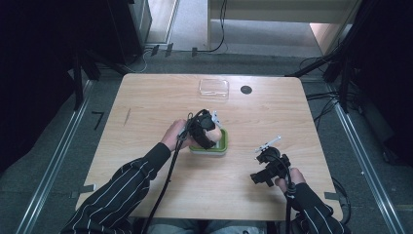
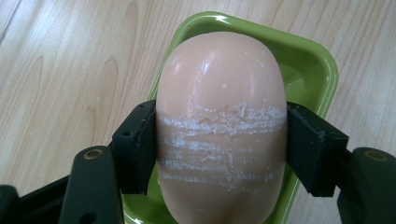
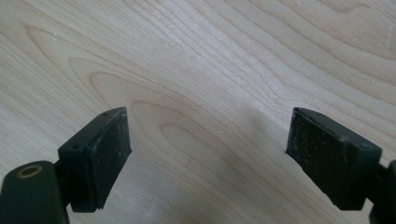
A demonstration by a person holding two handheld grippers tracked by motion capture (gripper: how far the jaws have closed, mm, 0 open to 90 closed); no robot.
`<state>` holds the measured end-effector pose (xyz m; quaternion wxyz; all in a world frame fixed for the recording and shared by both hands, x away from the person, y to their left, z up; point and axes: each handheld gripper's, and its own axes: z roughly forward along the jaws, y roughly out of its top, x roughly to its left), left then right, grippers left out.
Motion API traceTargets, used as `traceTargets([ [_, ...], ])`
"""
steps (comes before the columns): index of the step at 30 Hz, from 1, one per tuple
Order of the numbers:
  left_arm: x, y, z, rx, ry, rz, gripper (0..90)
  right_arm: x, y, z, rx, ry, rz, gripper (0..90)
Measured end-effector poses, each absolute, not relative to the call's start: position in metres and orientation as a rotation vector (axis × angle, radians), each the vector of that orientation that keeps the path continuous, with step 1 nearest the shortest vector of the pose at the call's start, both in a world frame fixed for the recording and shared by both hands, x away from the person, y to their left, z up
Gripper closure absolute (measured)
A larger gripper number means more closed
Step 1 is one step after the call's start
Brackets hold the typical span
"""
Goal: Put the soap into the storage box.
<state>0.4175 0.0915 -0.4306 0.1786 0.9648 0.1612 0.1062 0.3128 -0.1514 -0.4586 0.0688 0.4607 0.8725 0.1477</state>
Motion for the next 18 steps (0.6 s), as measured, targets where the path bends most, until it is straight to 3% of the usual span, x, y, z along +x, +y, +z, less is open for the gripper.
traceTargets([
  [18,0.419,0.092,-0.443,2.734,0.526,0.286,33.6,0.313,-0.151,-0.459,1.379,2.632,0.437,14.1],
])
